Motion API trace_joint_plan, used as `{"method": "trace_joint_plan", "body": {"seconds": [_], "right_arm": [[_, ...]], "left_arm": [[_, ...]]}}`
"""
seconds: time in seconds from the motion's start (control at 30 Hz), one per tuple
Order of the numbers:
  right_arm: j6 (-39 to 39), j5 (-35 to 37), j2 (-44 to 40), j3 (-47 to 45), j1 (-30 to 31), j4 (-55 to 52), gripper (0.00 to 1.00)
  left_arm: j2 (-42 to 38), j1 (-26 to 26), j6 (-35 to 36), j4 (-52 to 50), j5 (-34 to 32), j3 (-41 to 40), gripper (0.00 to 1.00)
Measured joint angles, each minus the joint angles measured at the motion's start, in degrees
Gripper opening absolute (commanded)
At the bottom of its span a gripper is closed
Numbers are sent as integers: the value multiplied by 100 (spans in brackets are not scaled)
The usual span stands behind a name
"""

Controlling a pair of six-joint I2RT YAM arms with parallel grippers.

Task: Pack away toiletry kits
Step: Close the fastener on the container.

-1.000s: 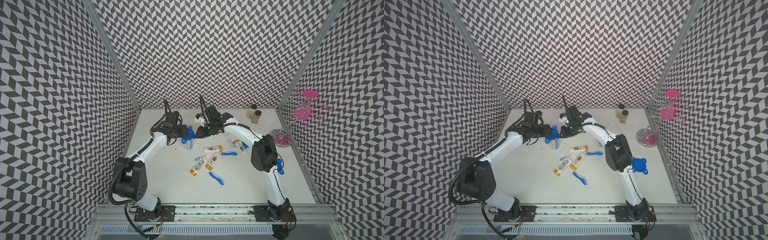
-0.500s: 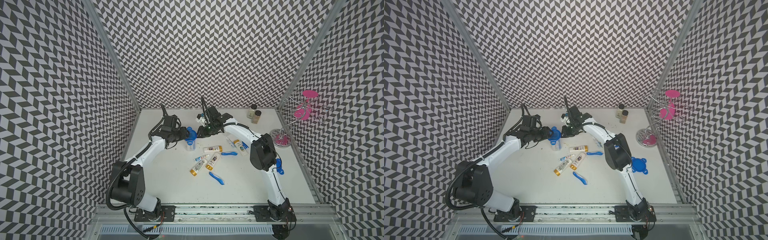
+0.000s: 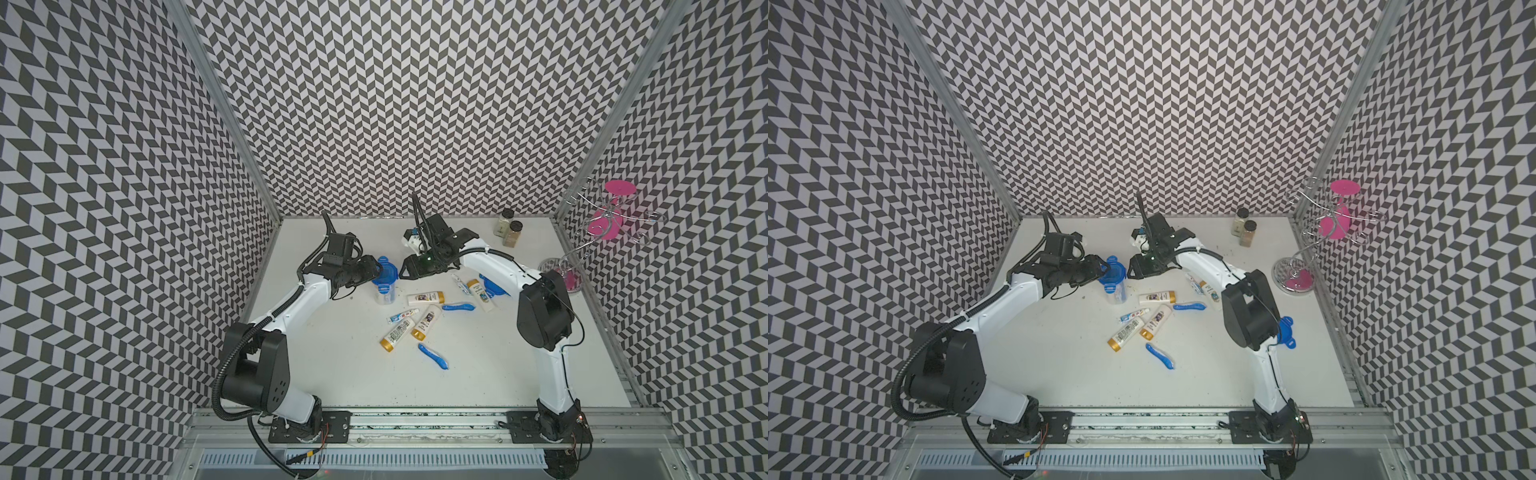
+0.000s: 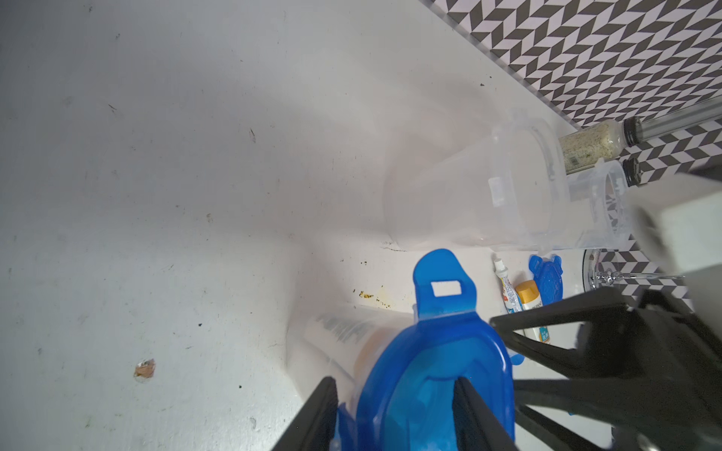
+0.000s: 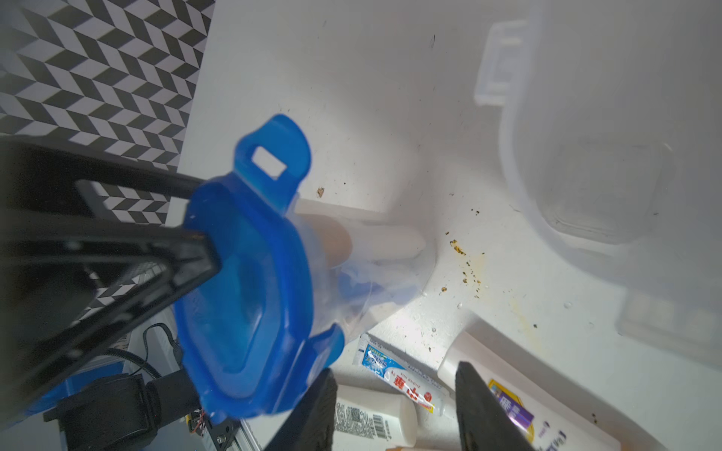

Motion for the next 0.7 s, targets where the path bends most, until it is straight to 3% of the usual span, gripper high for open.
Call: {"method": "trace_joint_plan", "body": {"seconds": [0.13, 0.37, 0.47, 0.7], "right_arm": [[-72, 103, -337, 87, 20, -87, 53], [-144, 74, -599, 72, 160, -133, 51], [-186, 59, -597, 15, 192, -179, 47], [-299, 66, -557, 9, 195, -267, 36]], "left_arm": [[0, 13, 0, -13, 33, 0, 51], [-94, 44, 74, -621, -92, 188, 68], [-94, 61, 186, -955, -203, 507, 68], [83, 146, 483, -1130, -564, 1132, 55]]}}
